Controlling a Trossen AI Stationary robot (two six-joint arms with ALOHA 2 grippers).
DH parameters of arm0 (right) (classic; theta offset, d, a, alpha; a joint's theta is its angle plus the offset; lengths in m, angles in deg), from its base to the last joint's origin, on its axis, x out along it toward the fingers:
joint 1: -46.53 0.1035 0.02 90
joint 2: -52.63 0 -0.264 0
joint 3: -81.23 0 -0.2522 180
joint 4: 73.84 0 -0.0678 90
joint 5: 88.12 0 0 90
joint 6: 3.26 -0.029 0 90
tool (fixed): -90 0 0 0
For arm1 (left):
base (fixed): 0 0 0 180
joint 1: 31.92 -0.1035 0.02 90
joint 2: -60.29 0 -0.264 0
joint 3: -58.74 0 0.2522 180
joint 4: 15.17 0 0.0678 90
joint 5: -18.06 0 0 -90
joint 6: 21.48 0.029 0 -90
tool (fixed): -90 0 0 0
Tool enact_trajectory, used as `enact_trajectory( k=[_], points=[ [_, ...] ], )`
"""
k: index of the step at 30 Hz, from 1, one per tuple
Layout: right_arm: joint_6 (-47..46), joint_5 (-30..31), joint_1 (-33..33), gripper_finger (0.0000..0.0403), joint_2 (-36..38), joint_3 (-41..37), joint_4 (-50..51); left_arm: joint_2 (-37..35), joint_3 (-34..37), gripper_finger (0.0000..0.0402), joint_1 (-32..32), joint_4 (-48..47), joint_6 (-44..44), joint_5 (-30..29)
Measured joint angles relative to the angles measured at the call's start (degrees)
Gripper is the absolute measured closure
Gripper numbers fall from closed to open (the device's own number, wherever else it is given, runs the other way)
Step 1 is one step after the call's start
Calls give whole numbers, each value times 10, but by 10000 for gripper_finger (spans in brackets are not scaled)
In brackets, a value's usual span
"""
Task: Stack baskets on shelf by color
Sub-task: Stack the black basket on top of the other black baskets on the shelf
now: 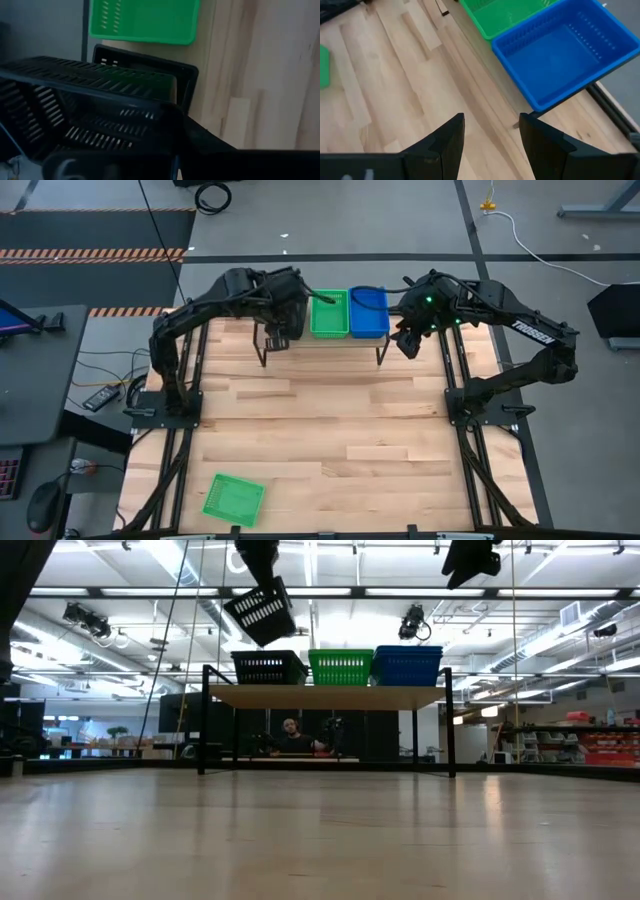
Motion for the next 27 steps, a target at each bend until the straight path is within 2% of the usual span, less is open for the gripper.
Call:
enact_trajectory(
  k=[4, 9, 22, 27],
  points=[
    [-20, 1, 0, 208, 0, 0, 0, 0, 0, 389, -26, 6, 55, 27],
    [-24, 14, 0, 208, 0, 0, 0, 0, 0, 388, -48, 25, 70, 89],
    [-23, 15, 0, 208, 0, 0, 1, 48, 0, 387, -38, 17, 71, 98],
    [-9, 15, 0, 208, 0, 0, 2, 54, 0, 387, -42, 3, 63, 75]
  ],
)
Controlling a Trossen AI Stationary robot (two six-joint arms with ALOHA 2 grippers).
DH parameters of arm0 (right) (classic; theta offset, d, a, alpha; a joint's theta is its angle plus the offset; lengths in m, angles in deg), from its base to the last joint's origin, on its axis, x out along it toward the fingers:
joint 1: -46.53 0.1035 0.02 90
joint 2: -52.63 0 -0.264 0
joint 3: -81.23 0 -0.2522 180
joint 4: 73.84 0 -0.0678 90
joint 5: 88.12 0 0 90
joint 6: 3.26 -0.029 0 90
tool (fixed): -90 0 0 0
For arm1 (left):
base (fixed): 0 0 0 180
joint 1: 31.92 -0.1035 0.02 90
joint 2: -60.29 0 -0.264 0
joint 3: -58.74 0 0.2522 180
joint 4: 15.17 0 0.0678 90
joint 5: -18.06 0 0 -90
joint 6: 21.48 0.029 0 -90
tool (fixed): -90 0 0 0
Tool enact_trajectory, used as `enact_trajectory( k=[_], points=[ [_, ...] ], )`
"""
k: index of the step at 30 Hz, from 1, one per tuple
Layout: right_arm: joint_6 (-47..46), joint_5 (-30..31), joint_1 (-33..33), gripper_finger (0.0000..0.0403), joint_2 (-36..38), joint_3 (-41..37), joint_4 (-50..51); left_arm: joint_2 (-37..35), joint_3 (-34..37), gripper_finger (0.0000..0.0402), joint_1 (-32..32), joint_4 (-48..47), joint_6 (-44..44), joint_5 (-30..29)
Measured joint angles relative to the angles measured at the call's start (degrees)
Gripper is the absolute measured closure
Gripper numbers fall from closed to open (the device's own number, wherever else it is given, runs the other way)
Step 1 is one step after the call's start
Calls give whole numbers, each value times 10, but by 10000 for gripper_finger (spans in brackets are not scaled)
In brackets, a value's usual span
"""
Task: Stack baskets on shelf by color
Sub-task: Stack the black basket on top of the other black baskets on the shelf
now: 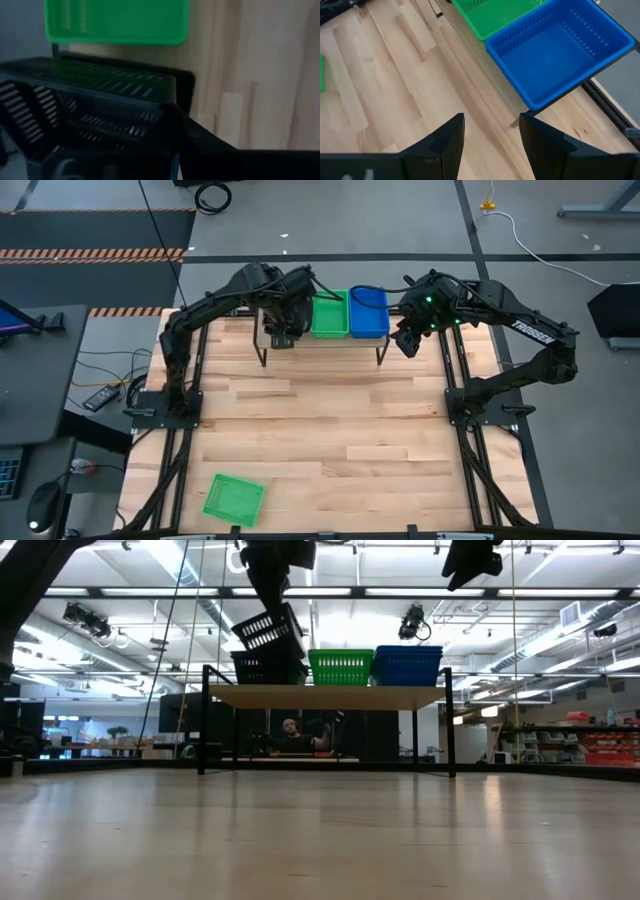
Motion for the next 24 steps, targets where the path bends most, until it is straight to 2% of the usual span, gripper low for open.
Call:
enact_trajectory(
  k=[4, 9, 24],
  points=[
    [11, 0, 0, 208, 0, 0, 0, 3, 0, 384, -7, -8, -11, -1],
    [19, 0, 0, 208, 0, 0, 1, 6, 0, 389, -12, -8, -10, 28],
    [36, 0, 0, 208, 0, 0, 4, 12, 0, 384, -20, -3, 4, 41]
  ],
)
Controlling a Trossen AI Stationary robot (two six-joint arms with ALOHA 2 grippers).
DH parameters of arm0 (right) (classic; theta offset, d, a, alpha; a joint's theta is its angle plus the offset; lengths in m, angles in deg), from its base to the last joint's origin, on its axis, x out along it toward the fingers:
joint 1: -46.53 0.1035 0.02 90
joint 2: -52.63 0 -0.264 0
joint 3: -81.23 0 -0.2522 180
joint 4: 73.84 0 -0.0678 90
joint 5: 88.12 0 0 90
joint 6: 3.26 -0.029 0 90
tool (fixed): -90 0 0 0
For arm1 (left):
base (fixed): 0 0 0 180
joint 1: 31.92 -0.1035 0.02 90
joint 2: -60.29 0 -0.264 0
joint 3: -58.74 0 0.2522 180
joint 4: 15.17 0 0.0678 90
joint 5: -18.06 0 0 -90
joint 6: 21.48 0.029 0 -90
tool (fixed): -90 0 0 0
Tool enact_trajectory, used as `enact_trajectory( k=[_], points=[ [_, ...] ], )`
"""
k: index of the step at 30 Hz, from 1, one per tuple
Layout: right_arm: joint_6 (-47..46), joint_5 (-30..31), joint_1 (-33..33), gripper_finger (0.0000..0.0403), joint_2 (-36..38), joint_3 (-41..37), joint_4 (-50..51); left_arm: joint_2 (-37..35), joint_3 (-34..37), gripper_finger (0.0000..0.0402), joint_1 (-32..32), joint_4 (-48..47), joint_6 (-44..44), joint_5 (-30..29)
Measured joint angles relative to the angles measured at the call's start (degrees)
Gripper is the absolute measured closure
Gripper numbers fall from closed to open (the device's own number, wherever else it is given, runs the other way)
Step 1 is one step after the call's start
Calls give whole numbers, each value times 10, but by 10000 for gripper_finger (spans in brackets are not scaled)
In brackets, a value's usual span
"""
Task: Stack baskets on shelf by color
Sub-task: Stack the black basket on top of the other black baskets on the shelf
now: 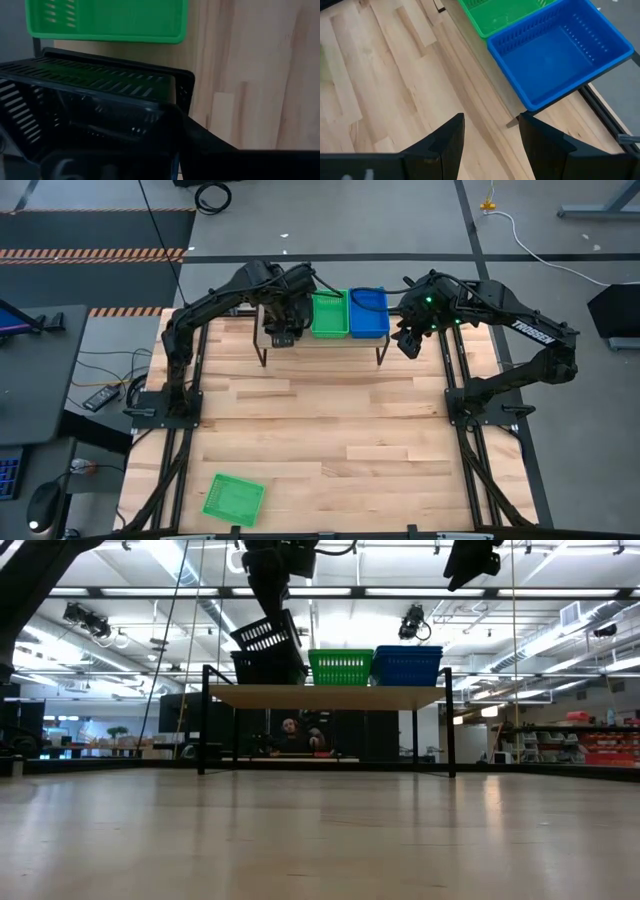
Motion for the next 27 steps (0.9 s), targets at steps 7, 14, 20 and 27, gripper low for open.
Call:
enact_trajectory(
  k=[7, 14, 20, 27],
  points=[
    [0, 0, 0, 208, 0, 0, 0, 0, 0, 378, -8, -1, -1, 14],
    [8, 0, 0, 208, 0, 0, 0, 12, 0, 362, -13, -5, -29, 6],
    [13, -4, 0, 208, 0, 0, 7, 17, 0, 302, -9, -5, -38, -1],
    [20, -4, 0, 208, 0, 0, 8, 18, 0, 270, -15, -5, -81, -17]
  ],
)
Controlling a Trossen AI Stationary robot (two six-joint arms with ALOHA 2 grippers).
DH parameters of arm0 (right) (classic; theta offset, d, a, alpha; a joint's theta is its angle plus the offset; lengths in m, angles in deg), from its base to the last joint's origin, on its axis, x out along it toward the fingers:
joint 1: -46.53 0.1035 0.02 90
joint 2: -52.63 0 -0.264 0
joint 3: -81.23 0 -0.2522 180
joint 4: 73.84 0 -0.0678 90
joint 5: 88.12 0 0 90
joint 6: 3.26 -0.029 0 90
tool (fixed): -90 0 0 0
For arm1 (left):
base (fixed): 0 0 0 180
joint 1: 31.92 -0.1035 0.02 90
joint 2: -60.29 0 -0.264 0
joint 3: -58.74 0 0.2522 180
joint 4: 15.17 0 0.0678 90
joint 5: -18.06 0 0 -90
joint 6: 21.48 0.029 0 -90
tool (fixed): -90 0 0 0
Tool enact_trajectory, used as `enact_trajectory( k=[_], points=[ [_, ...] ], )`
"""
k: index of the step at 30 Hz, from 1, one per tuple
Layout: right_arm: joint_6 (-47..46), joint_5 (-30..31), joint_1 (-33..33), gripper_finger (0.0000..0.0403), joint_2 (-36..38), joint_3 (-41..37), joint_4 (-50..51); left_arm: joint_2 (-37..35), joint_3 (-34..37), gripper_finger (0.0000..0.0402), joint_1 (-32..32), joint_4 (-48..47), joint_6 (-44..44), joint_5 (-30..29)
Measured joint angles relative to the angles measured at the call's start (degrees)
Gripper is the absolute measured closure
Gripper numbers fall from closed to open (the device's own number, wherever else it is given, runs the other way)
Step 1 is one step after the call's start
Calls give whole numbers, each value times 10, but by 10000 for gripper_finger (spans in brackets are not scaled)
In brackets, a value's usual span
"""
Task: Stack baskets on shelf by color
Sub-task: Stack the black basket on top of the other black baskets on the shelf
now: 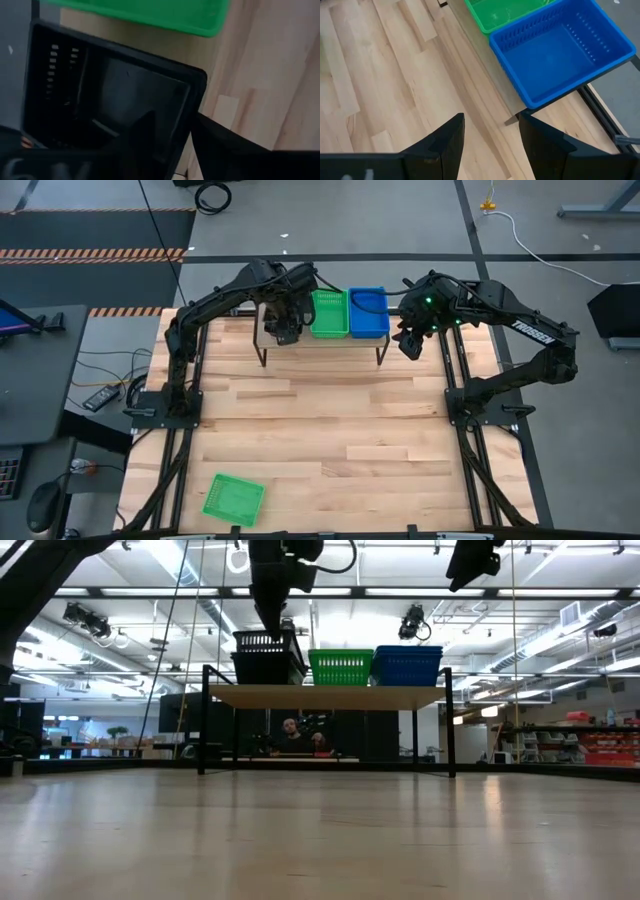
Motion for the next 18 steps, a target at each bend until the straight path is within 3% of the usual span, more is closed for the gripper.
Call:
enact_trajectory(
  k=[18],
  points=[
    [19, 0, 0, 208, 0, 0, 0, 0, 0, 269, 0, 0, -189, 48]
  ],
)
